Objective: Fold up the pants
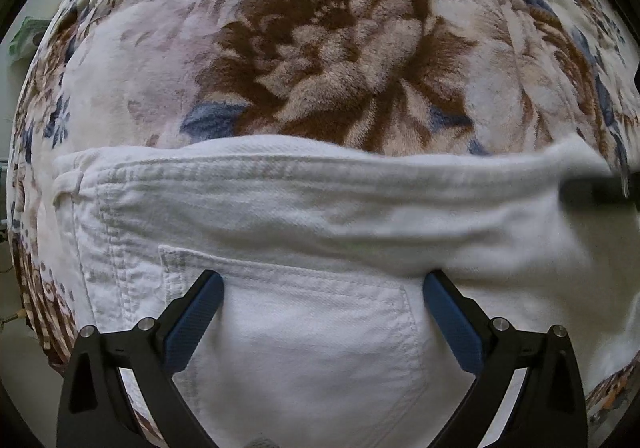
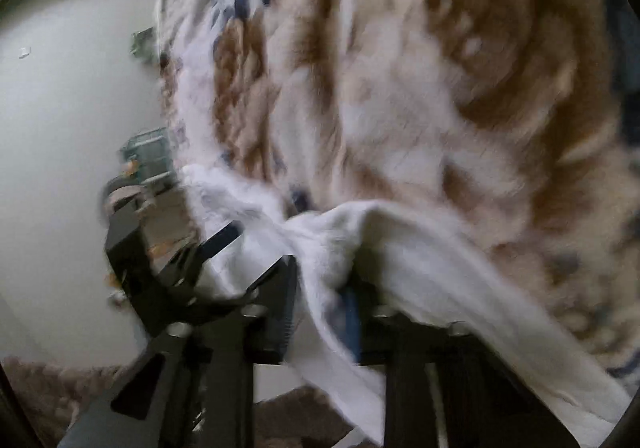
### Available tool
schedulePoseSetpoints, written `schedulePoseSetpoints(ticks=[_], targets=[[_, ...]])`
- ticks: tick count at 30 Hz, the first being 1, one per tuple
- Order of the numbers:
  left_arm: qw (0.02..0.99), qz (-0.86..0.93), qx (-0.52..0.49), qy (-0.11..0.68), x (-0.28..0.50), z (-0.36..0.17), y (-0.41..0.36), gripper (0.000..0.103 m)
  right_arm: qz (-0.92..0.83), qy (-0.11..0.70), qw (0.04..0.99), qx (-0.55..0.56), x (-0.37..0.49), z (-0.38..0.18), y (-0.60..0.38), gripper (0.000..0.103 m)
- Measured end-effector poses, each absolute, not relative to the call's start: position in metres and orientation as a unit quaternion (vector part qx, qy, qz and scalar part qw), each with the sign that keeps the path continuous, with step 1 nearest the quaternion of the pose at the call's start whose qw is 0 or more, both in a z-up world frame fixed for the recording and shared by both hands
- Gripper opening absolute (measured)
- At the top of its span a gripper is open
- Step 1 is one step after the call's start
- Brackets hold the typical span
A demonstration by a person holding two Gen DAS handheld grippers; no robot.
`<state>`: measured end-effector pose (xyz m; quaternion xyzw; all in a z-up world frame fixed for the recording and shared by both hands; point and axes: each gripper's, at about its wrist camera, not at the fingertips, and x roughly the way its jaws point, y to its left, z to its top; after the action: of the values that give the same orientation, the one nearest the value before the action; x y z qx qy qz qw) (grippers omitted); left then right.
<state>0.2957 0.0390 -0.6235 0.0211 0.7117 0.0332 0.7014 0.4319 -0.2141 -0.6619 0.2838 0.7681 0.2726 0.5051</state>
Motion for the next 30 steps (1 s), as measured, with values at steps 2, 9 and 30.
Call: schedulePoseSetpoints(ticks=[2,9,30], targets=[[0.7,0.029,0.026,0.713,0.295,-0.623,0.039,0.103,0.224,0.76,0.522,0.316,0.44,-0.663,-0.235,0.008],[0.701,0.031,0.015,0.713,0.298,-0.606,0.035,0.103,0.238,0.758,0.537,0.283,0.452,-0.64,-0.264,0.029],[0.708,0.017,0.07,0.703,0.357,-0.627,-0.021,0.103,0.182,0.762,0.584,0.211,0.413,-0.638,-0.26,0.027]])
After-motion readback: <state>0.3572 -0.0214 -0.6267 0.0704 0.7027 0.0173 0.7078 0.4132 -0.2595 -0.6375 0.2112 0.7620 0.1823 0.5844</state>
